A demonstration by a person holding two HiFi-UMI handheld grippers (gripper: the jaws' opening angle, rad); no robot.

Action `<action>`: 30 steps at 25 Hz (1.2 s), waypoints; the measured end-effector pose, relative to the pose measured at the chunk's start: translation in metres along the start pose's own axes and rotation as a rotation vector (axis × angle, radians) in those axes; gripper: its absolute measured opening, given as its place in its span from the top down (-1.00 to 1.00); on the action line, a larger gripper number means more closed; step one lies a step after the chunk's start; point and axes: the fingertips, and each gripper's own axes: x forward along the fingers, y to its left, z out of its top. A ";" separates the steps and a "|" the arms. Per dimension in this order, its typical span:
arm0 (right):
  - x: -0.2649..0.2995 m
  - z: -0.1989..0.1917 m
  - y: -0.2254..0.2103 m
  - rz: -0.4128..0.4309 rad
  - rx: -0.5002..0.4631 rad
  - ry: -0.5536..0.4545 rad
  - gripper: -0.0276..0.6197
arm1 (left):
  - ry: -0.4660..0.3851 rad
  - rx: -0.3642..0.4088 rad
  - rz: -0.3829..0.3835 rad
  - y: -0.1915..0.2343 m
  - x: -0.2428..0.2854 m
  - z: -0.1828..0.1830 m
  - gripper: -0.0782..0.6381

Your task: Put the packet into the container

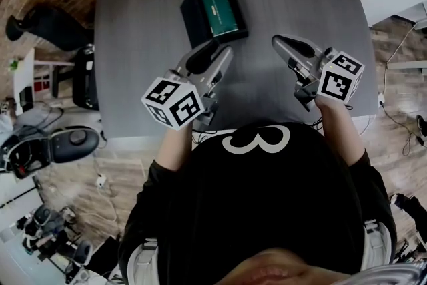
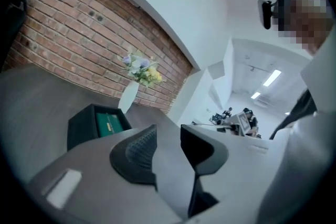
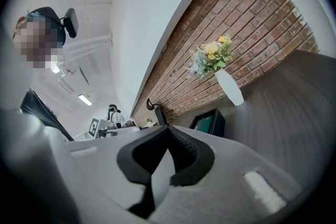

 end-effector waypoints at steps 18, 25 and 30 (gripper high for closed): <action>0.012 -0.008 0.031 0.030 -0.144 0.047 0.91 | -0.017 0.029 0.001 -0.019 -0.025 -0.007 0.75; 0.012 -0.017 0.037 0.048 -0.124 0.061 0.91 | -0.004 0.007 0.000 -0.021 -0.026 -0.017 0.75; 0.008 -0.019 0.041 0.055 -0.109 0.046 0.91 | 0.018 0.027 -0.039 -0.034 -0.024 -0.021 0.75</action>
